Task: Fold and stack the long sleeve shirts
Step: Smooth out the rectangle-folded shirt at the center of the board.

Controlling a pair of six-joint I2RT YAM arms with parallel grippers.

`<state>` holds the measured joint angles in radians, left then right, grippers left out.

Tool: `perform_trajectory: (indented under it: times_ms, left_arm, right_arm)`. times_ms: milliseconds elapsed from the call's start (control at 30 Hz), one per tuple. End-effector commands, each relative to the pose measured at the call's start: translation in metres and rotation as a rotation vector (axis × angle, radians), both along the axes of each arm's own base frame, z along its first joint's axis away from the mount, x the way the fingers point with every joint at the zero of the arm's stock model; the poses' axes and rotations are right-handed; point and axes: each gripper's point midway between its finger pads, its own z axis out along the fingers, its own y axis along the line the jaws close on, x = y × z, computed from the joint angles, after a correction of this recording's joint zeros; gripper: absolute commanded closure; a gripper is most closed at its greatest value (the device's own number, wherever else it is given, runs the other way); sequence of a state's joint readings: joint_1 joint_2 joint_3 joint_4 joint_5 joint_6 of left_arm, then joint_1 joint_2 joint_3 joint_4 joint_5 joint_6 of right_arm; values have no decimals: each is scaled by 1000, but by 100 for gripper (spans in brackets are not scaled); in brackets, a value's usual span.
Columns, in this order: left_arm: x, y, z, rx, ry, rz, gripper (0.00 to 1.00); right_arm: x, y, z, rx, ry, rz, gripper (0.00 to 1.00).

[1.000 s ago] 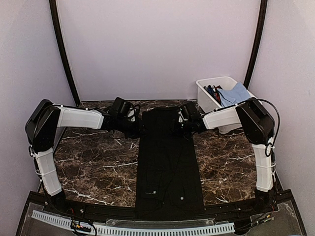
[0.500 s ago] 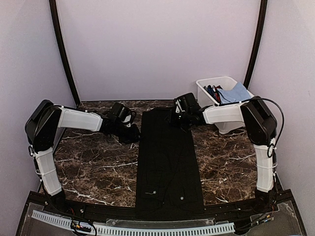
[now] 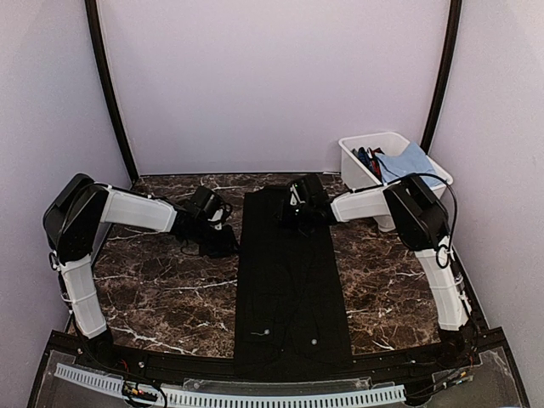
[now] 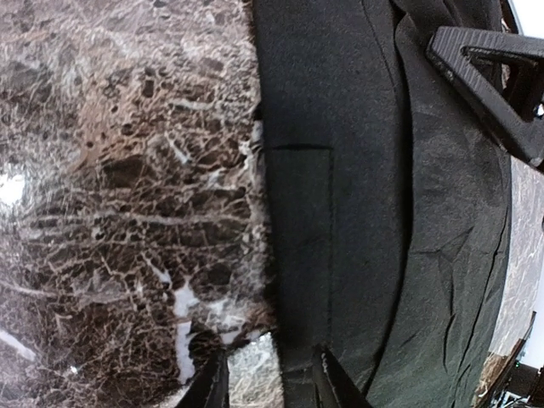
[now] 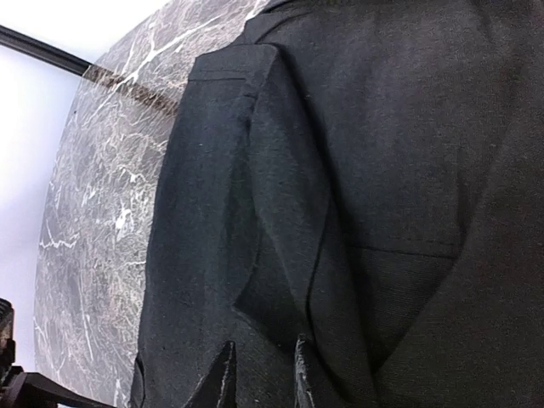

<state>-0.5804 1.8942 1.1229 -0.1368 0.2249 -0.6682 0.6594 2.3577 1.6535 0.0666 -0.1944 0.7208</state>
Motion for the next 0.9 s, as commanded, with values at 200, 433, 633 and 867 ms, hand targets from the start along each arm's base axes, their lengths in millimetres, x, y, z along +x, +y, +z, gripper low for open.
perform_trajectory:
  times_ms: [200,433,633,867]
  left_arm:
    - [-10,8,9,0,-5,6,67]
    - [-14,16,28,-4,-44,27,68]
    - [-24,23,44,-21,-67,34,68]
    - [-39,30,59,-51,-83,35,68]
  right_arm:
    - [-3,10,40,-7,-31,63,77]
    - [-25,8,102,-139,-161,112,71]
    - [-71,-1,89,-316,-152,121,62]
    - [-103,-14,64,-477,-116,88,48]
